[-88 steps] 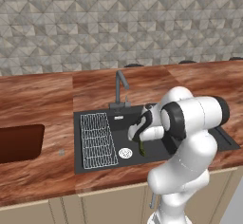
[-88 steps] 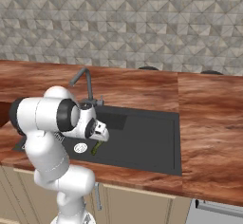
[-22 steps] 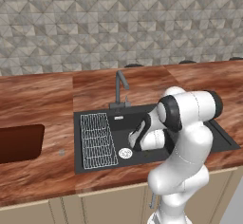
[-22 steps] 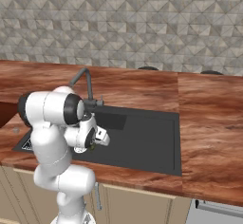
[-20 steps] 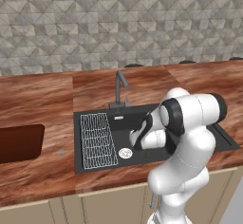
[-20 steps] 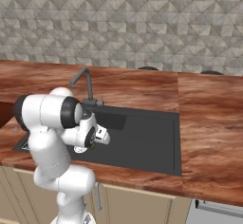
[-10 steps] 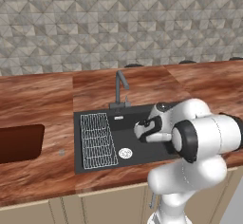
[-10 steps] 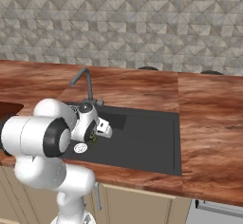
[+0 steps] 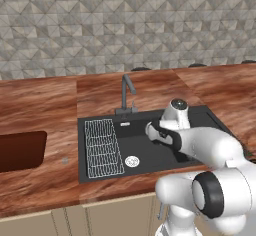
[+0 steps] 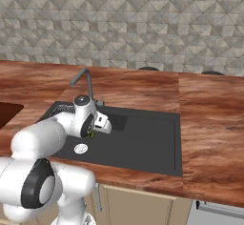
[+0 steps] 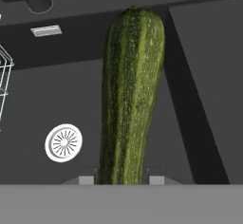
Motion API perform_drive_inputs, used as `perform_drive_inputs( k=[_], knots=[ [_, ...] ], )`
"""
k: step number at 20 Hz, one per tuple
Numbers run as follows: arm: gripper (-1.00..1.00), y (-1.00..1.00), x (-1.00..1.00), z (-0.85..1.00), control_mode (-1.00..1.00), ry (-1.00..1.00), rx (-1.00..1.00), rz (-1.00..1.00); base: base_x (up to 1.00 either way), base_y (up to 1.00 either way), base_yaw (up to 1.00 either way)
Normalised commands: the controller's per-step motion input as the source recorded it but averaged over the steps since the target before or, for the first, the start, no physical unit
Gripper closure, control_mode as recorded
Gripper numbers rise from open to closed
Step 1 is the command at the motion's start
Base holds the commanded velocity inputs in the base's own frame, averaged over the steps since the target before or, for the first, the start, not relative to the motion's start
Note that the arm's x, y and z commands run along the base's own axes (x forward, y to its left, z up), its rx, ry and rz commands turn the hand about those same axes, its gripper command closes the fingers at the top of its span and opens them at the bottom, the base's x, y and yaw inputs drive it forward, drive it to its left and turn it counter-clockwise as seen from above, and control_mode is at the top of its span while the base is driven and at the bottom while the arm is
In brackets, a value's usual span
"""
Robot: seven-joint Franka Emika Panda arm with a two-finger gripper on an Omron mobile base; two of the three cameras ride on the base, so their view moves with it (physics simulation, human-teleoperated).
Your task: Pick up all produce items and place them in the sink. Turn on the sink faucet to wash them. Then turn the sink off and put them in the tray.
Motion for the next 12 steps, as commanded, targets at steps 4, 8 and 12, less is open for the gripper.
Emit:
perform_drive_inputs(
  k=[4, 8, 12],
  knots=[
    [1.0, 0.0, -0.33, 0.49, -1.0, 0.0, 0.0, 0.0, 0.0, 0.0, 0.0],
    [1.0, 0.05, -0.28, 0.43, -1.0, 0.0, 0.0, 0.0, 0.0, 0.0, 0.0],
    [1.0, 0.14, -0.25, 0.32, -1.0, 0.0, 0.0, 0.04, 0.0, 0.0, 0.0]
  ],
)
